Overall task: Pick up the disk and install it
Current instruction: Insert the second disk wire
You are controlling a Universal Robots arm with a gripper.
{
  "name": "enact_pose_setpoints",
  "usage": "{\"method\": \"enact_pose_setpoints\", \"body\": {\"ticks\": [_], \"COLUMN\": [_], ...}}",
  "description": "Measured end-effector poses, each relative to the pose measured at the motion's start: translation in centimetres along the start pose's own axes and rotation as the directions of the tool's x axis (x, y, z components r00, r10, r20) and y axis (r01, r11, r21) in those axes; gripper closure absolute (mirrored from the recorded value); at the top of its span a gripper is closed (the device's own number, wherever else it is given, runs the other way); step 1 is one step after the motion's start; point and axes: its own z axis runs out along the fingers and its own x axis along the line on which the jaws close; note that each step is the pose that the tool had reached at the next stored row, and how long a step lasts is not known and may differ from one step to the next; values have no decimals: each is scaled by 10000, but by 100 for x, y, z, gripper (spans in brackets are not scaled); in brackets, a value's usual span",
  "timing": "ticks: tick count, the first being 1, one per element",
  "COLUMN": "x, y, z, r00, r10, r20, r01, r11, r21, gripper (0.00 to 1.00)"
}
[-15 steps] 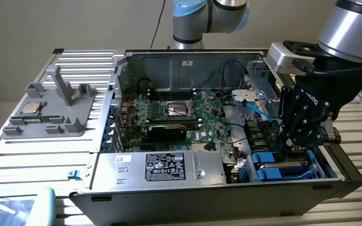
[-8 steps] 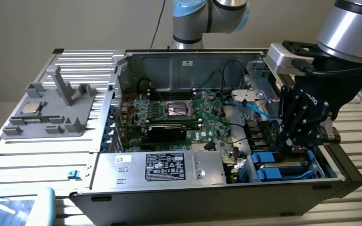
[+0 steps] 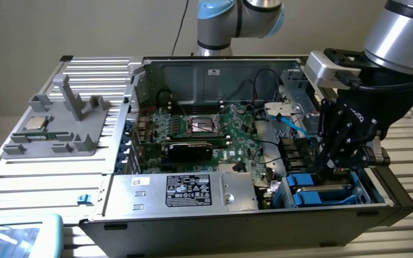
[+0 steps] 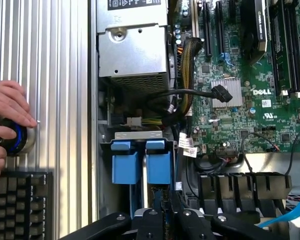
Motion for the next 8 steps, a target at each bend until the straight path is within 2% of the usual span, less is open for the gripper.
{"method": "enact_pose_setpoints", "body": {"ticks": [3, 8], "x": [1, 10], "y": [0, -2], "z": [3, 4], "r00": [10000, 10000], "r10": [-20, -44], "r20": [49, 48], "r01": [20, 44], "r11": [10000, 10000], "r21": [1, 13], "gripper": [84, 84]}}
